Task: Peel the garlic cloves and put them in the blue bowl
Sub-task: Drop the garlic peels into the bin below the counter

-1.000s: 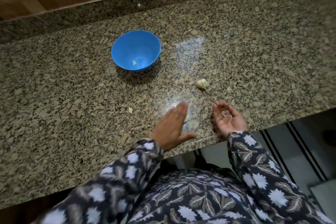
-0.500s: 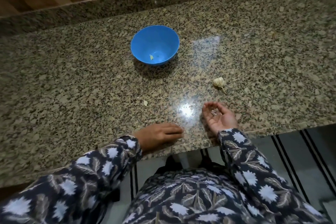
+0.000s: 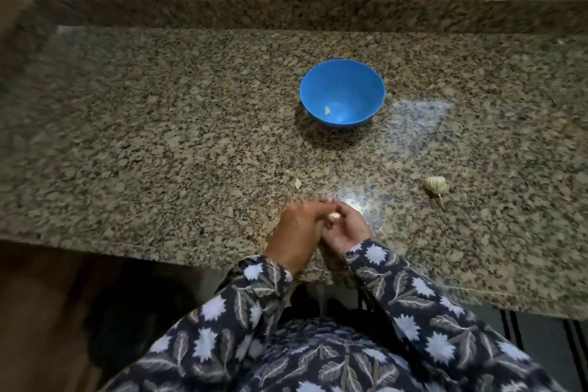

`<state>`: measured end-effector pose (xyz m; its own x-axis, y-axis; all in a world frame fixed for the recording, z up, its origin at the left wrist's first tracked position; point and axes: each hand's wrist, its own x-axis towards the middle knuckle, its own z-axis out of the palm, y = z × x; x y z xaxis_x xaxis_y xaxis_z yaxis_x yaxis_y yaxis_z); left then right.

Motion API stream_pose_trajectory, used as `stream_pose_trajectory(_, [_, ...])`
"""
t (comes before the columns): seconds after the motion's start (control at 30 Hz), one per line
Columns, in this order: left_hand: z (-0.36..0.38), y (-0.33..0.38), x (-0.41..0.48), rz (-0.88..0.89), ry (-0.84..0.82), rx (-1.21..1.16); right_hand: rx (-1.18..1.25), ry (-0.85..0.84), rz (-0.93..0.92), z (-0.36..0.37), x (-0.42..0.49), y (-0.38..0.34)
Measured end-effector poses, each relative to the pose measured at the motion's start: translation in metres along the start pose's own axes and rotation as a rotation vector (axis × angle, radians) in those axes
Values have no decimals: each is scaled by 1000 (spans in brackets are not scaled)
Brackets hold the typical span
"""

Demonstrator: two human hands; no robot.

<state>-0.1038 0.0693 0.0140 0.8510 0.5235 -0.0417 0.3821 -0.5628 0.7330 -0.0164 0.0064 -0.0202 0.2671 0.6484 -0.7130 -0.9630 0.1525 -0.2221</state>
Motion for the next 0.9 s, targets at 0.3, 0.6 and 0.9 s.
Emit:
stream_pose_trajectory(0.3, [-6, 7, -12, -253, 302, -63, 46, -29, 169, 5, 7, 11])
stream_pose_trajectory(0.6, [-50, -40, -77, -625, 1020, -819, -304, -145, 387, 52, 1, 74])
stream_pose_trajectory(0.9, [-110, -122, -245, -720, 1555, -1394, -655, -267, 749, 101, -7, 255])
